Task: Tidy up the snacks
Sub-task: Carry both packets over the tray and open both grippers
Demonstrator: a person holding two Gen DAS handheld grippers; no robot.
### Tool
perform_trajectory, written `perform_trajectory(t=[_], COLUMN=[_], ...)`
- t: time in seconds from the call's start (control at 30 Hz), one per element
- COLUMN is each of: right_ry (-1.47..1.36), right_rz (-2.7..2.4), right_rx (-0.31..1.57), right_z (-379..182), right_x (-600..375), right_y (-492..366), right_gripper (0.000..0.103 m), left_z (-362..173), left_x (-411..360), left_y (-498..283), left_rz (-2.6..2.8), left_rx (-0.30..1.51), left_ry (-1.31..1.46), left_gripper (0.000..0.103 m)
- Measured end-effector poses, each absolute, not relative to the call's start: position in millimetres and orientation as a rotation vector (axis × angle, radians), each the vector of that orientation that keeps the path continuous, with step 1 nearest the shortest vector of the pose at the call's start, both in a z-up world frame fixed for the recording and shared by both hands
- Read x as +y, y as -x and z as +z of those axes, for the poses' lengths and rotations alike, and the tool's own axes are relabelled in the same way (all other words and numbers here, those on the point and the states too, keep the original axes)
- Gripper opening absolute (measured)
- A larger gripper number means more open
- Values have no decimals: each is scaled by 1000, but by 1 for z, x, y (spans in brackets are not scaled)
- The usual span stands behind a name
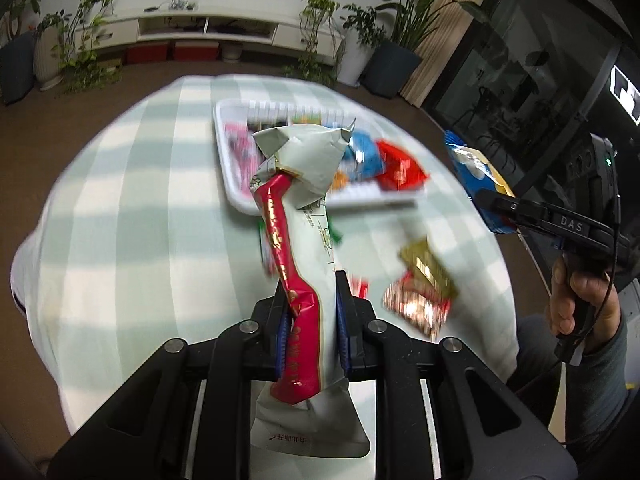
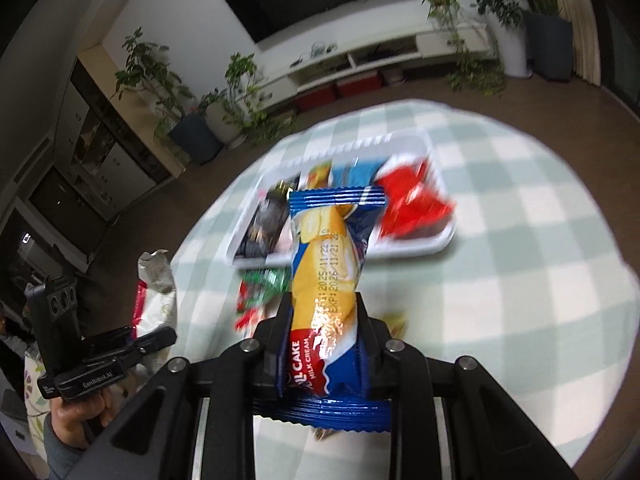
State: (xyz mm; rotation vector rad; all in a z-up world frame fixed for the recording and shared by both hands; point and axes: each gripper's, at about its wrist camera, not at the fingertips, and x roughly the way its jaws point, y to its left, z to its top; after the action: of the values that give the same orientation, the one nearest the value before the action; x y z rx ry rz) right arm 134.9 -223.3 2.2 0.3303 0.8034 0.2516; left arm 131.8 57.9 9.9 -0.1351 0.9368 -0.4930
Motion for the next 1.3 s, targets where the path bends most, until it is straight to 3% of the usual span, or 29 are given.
perform_trajectory(t=[0.37,0.9,1.3], right_ry=[-208,-137,-118], right_rz=[239,236,193], right_rx=[702,897,936], right_z=[53,-38,-60], right_x=[-208,-170,-172], right_y=[-206,-286,-304], right_gripper=[28,28,28], left_z=[46,-28,-56], left_x=[11,-38,-43], left_y=[-251,-332,-346], left_rz=[-502,-437,-410], left_rx=[904,991,1013], left_ry=[113,63,46], left_gripper=[17,18,18])
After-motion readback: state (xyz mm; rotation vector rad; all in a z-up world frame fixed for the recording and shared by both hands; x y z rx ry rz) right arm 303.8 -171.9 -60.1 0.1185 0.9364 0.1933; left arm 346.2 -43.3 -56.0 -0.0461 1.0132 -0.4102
